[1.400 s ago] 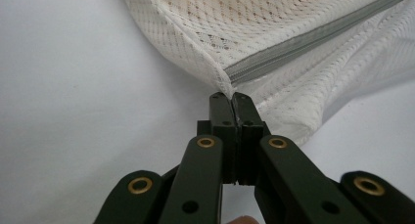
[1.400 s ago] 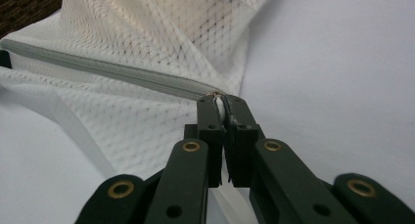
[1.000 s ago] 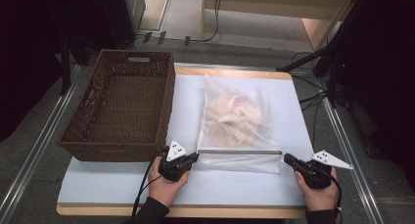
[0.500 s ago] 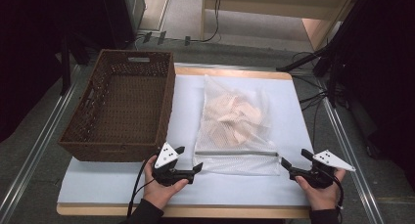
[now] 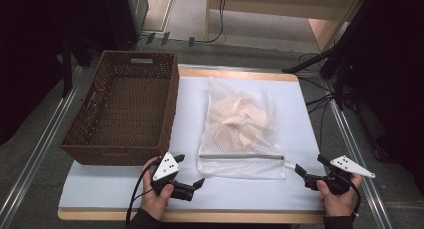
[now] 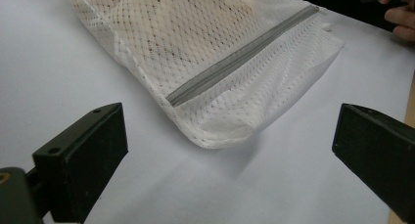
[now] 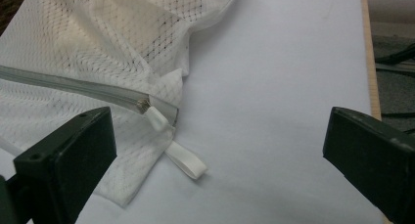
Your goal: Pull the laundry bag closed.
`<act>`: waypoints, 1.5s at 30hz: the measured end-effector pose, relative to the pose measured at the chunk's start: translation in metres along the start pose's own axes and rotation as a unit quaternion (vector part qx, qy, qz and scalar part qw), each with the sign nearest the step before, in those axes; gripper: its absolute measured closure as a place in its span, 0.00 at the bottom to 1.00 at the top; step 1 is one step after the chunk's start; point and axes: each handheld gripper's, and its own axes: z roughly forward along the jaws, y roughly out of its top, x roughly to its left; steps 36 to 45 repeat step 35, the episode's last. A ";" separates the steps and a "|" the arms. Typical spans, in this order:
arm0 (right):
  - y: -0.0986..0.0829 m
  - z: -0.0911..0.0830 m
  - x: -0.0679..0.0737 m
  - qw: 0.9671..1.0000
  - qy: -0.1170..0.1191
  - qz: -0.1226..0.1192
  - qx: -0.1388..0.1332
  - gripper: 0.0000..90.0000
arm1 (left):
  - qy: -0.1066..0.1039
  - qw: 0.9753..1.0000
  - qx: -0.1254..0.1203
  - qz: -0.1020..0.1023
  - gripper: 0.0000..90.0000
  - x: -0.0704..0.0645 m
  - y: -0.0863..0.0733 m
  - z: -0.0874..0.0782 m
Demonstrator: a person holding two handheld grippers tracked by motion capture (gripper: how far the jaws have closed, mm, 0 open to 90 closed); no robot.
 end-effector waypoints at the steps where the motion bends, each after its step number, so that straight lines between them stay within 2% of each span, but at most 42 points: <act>1: 0.000 -0.001 -0.001 1.000 0.000 -0.002 0.000 0.00 | 0.002 1.000 0.000 -0.005 0.00 0.001 0.000 0.000; 4: -0.002 -0.003 -0.005 1.000 -0.003 0.000 0.000 0.00 | 0.001 1.000 -0.007 -0.015 0.00 0.003 0.000 -0.001; 10: -0.004 -0.006 -0.008 1.000 -0.005 0.005 0.002 0.00 | 0.005 1.000 -0.004 -0.012 0.00 0.003 0.000 -0.001; 45: -0.005 -0.002 -0.007 1.000 -0.003 0.008 0.008 0.00 | 0.007 1.000 -0.001 -0.011 0.00 0.002 -0.001 0.001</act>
